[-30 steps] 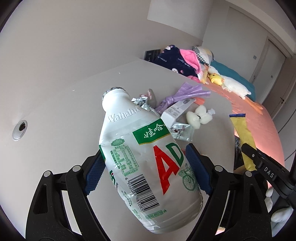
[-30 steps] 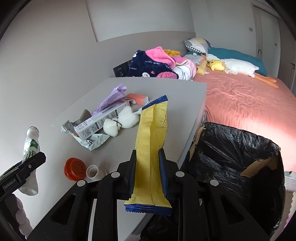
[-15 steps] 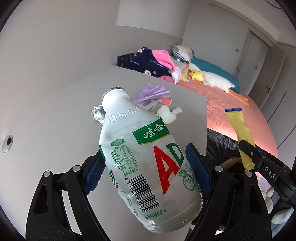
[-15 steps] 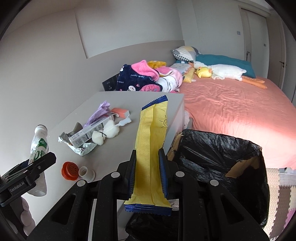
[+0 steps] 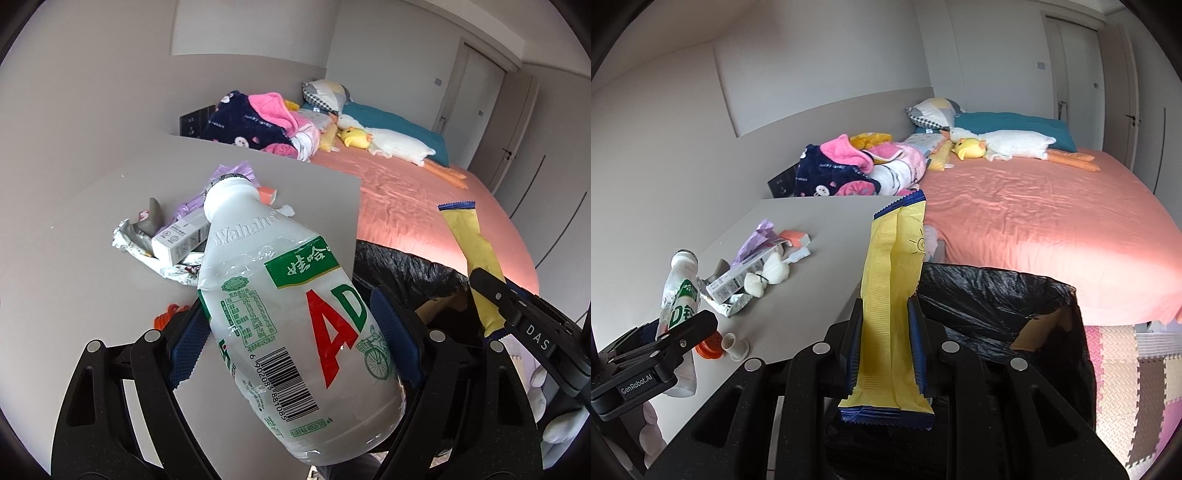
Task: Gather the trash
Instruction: 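Carry the bottle and yellow wrapper over the bin and release both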
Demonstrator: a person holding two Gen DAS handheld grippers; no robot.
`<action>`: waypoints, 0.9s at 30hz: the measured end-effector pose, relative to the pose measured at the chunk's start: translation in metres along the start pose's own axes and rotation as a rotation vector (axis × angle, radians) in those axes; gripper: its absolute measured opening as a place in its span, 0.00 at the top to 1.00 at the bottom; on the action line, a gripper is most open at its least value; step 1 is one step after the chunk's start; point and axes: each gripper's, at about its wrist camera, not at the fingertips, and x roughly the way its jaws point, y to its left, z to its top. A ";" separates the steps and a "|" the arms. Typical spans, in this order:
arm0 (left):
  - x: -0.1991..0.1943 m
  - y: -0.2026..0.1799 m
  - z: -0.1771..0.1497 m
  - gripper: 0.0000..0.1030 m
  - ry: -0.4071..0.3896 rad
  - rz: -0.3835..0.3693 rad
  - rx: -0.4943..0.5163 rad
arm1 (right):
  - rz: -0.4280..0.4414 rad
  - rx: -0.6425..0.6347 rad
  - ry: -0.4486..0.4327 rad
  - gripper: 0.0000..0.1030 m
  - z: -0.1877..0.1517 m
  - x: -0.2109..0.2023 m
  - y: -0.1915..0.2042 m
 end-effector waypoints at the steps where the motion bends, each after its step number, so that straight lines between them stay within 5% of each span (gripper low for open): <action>1: 0.002 -0.004 0.001 0.21 0.002 -0.006 0.007 | -0.006 0.004 -0.001 0.76 0.000 -0.001 -0.004; 27: 0.038 -0.092 0.011 0.21 0.055 -0.158 0.178 | -0.150 0.106 -0.036 0.76 0.001 -0.028 -0.083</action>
